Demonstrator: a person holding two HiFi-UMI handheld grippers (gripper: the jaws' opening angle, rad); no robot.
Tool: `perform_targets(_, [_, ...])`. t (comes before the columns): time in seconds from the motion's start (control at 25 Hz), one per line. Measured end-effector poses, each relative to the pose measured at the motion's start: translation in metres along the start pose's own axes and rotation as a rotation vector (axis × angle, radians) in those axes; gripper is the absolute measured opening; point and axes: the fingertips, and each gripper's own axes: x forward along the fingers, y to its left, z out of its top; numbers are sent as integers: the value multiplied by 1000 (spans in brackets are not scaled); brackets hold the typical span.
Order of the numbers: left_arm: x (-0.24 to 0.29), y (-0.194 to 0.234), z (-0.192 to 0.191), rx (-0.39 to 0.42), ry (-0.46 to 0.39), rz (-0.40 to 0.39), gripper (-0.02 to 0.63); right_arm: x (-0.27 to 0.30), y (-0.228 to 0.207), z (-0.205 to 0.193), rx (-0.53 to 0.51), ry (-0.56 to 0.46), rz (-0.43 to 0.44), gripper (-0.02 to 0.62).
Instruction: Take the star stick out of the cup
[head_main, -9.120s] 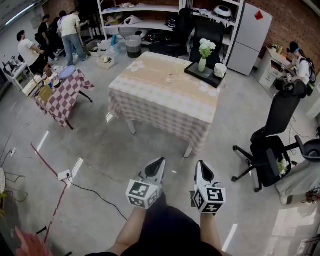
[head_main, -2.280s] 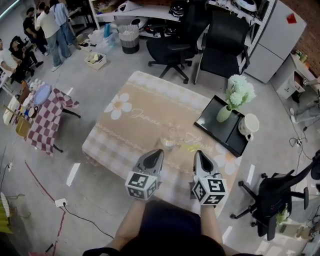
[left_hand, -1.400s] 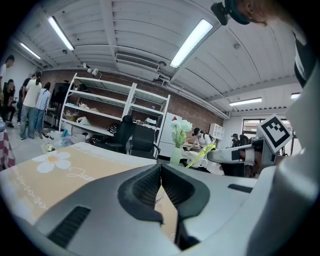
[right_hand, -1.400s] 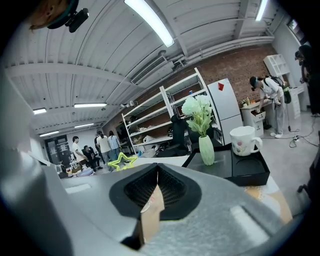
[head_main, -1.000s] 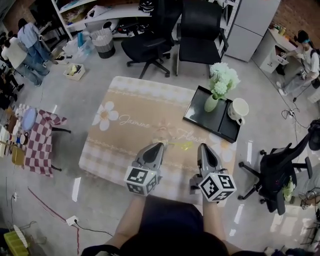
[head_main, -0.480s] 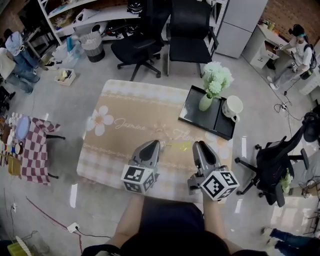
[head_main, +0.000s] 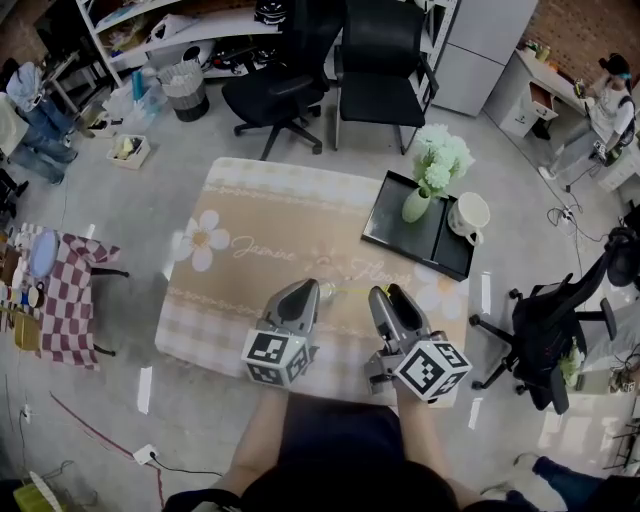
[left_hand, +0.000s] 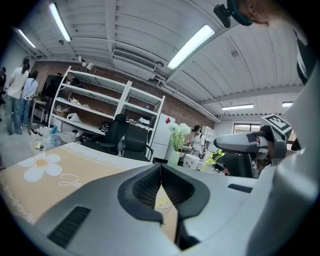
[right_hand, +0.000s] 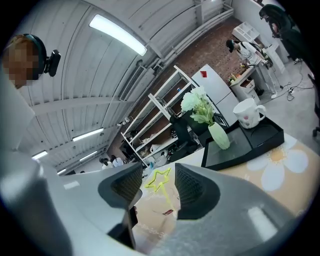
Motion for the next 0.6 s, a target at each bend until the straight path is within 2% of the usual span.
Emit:
perform_targets(0.4, [-12, 21, -2, -9, 0, 52, 11, 15, 0, -13, 16, 28, 3, 195])
perform_targets(0.6, [-10, 23, -3, -15, 2, 62, 11, 19, -4, -15, 13, 41, -4, 138])
